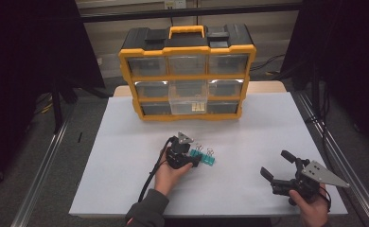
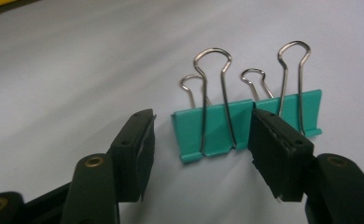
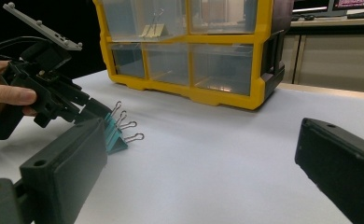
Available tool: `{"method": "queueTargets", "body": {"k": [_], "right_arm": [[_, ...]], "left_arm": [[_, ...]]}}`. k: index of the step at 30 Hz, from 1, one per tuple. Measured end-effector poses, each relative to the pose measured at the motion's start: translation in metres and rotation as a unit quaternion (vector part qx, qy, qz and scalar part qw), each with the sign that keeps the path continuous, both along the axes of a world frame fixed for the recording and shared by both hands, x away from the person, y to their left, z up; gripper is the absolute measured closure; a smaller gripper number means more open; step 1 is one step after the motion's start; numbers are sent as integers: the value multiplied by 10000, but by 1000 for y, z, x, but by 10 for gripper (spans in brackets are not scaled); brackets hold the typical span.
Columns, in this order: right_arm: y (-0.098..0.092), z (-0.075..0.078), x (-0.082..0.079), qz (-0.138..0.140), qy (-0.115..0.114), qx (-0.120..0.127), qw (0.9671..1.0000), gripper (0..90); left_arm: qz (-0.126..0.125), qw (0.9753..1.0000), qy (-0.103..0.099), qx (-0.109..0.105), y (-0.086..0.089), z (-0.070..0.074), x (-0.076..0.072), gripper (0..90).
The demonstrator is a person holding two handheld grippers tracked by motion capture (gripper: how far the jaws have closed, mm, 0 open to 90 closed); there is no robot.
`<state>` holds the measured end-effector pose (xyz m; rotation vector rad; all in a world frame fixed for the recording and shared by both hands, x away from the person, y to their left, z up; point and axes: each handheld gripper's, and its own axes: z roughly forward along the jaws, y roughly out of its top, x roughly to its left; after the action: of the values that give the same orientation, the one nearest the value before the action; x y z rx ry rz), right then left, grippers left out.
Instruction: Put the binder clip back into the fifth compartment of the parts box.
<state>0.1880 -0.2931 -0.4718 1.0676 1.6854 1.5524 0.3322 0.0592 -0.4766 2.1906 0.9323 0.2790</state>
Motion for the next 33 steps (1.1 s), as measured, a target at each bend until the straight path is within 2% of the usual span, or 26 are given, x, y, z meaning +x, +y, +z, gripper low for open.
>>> {"method": "queueTargets", "body": {"k": [1, 3, 6, 7, 9, 10, 12, 13, 14, 15, 21, 22, 24, 28, 32, 33], "right_arm": [[0, 0, 0, 0, -16, 3, 10000, 20], [0, 0, 0, 12, -12, -1, 10000, 20], [0, 0, 0, 14, -10, 7, 10000, 20], [0, 0, 0, -2, -11, -2, 10000, 20], [0, 0, 0, -7, -10, 2, 10000, 20], [0, 0, 0, -5, -11, -7, 10000, 20], [0, 0, 0, -3, -6, -9, 10000, 20], [0, 0, 0, -5, -11, -10, 10000, 20], [0, 0, 0, -8, -21, 5, 10000, 20], [0, 0, 0, 8, -15, -4, 10000, 20], [-1, 0, 0, -1, -1, -6, 10000, 20], [0, 0, 0, -4, 5, -5, 10000, 20], [0, 0, 0, 3, 13, 11, 10000, 20], [0, 0, 0, 16, 16, 0, 10000, 20], [0, 0, 0, 10, 6, 9, 10000, 20], [0, 0, 0, -2, 9, -1, 10000, 21]], "left_arm": [[118, 9999, -26, -81, 0, 0, 0, 422], [108, 9999, -20, -33, 1, 0, 0, 429], [119, 9999, 47, -108, 1, 0, 0, 422], [175, 9994, 21, -302, -1, 0, -1, 431], [99, 9994, -6, -340, -2, 3, -1, 443], [190, 9990, 14, -414, -4, 4, -1, 453], [174, 9988, 76, -449, -2, 6, 1, 460], [289, 9983, 75, -494, -4, 6, 1, 470], [267, 9982, 100, -528, -3, 7, 2, 479], [291, 9984, 108, -470, -3, 7, 3, 486], [240, 9983, 142, -512, -5, 7, 5, 466], [321, 9982, 129, -485, -6, 7, 4, 462], [306, 9983, 98, -495, -7, 8, 5, 464], [325, 9978, 123, -563, -6, 8, 9, 522], [392, 9978, 126, -511, -5, 8, 10, 553], [365, 9977, 85, -563, -5, 8, 10, 608]]}}
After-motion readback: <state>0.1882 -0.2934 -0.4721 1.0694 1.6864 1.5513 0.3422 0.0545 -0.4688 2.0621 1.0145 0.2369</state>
